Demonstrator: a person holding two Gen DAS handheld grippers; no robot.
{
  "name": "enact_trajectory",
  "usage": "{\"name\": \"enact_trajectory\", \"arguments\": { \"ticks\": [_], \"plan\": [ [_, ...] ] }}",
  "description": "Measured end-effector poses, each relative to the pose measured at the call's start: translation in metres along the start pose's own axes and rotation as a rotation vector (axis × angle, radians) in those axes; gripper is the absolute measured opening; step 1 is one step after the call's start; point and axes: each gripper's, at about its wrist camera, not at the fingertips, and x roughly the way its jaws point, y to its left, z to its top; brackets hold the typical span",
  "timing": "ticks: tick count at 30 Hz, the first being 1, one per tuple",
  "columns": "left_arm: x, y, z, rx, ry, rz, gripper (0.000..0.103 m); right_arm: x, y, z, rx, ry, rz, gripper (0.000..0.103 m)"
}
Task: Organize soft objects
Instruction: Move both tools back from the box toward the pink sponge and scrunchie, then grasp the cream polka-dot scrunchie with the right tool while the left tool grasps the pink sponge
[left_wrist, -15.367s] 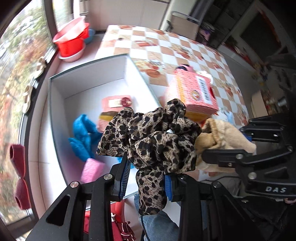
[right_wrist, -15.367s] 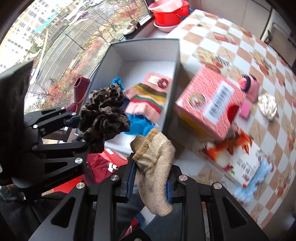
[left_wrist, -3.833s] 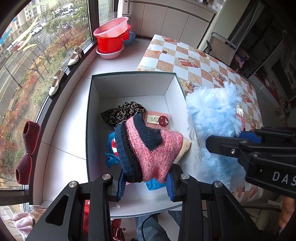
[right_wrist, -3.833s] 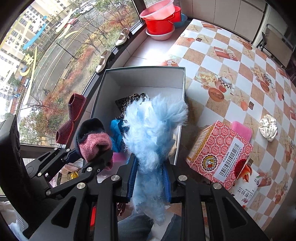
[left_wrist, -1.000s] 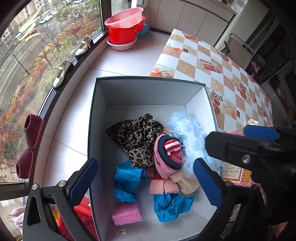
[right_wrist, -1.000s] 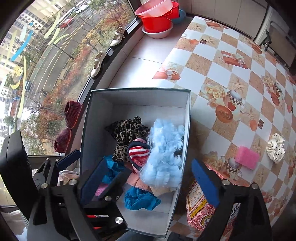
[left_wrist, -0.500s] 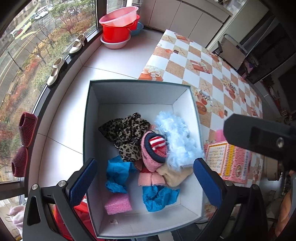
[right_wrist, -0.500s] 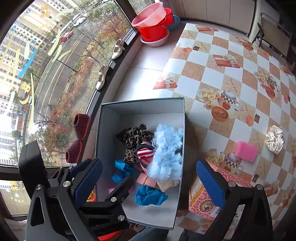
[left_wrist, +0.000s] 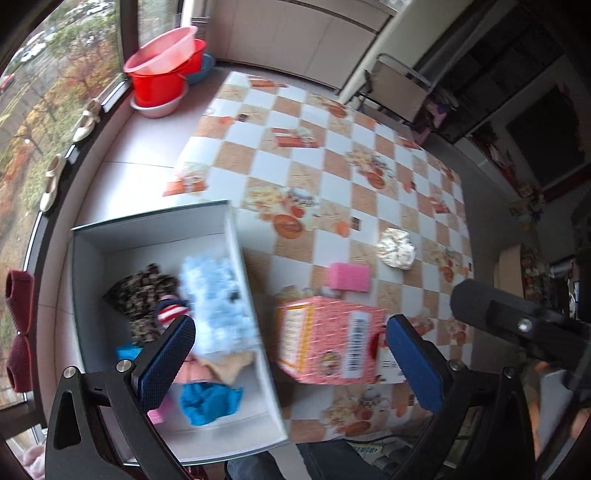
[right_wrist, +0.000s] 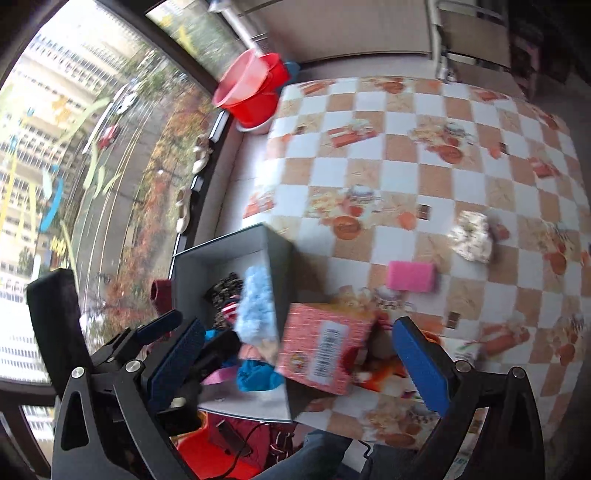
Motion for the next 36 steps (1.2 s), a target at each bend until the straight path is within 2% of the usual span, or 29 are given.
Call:
{"name": "enact_trajectory", "arguments": {
  "ticks": [5,9,15,19,23,33,35,36],
  "plan": [
    [0.020,-0.051,0.012,0.048,0.045,-0.025,0.103,-0.001,-0.079,0.000,0.134,0.010,-0.086,0.102],
    [0.042,-0.083,0.021,0.053,0.079,-0.020,0.103,0.014,-0.129,0.001,0.210,0.041,-0.117,0.102],
    [0.083,-0.113,0.034,0.002,0.109,0.013,0.103,0.048,-0.179,0.011,0.224,0.102,-0.142,0.102],
    [0.110,-0.123,0.045,-0.061,0.121,0.041,0.103,0.071,-0.196,0.026,0.201,0.120,-0.150,0.102],
    [0.122,-0.123,0.058,-0.142,0.090,0.062,0.103,0.093,-0.206,0.046,0.162,0.125,-0.167,0.102],
    [0.148,-0.121,0.075,-0.183,0.093,0.165,0.103,0.161,-0.202,0.077,0.005,0.134,-0.221,0.102],
    [0.153,-0.122,0.074,-0.179,0.101,0.181,0.103,0.166,-0.201,0.075,-0.030,0.135,-0.237,0.092],
    [0.158,-0.124,0.073,-0.175,0.108,0.189,0.103,0.167,-0.203,0.074,-0.035,0.138,-0.236,0.073]
  ]
}}
